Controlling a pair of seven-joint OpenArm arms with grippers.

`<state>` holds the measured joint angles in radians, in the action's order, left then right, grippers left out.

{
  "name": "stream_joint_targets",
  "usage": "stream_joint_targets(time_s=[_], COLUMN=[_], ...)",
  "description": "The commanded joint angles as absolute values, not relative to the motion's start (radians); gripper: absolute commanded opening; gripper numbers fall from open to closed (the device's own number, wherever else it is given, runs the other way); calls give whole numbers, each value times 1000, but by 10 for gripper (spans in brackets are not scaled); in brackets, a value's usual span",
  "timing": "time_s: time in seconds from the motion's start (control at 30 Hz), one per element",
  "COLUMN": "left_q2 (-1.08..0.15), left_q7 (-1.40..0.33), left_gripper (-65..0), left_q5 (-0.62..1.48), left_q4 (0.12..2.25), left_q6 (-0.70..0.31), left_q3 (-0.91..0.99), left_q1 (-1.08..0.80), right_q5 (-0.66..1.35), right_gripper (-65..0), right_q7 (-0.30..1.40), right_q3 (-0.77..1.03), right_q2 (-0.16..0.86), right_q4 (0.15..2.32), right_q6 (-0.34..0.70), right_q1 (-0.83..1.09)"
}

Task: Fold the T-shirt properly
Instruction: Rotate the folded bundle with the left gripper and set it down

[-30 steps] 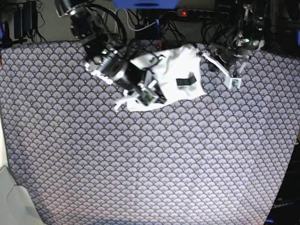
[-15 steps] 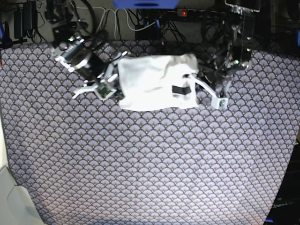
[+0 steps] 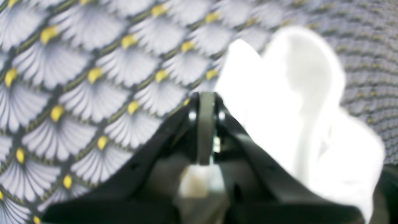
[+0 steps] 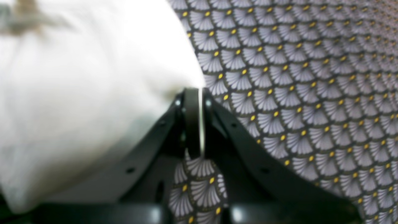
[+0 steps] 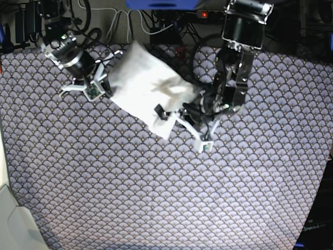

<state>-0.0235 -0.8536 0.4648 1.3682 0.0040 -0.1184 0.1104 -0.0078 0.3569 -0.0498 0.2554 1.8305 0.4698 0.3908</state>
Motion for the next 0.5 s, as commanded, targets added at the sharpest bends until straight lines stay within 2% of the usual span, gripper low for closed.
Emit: stream_joint_targets(time_s=[0.0,0.13,0.3,0.47], left_q2=[-38,-102,-193,-183], left_q7=[-842,-843,-854,-923], left_gripper=[-645,-645,-645,-645], left_q5=[469,472,476,473], left_q4=[1399,1484,1600,1693], left_q6=[5,5,5,5], left_q3=[-99,13,125,131], left_q1=[150,111,-45,-206], right_q5=[1,1,1,1], right_gripper=[-650,-650,-650,-650], right_q7=[334,334,334,334], right_q3=[-47,-45,-44,-1], right_q2=[265,268,286,298], right_q4=[1834,1816,1805,1791], right_q6=[466,466,466,466], right_q1=[384,366,328,286])
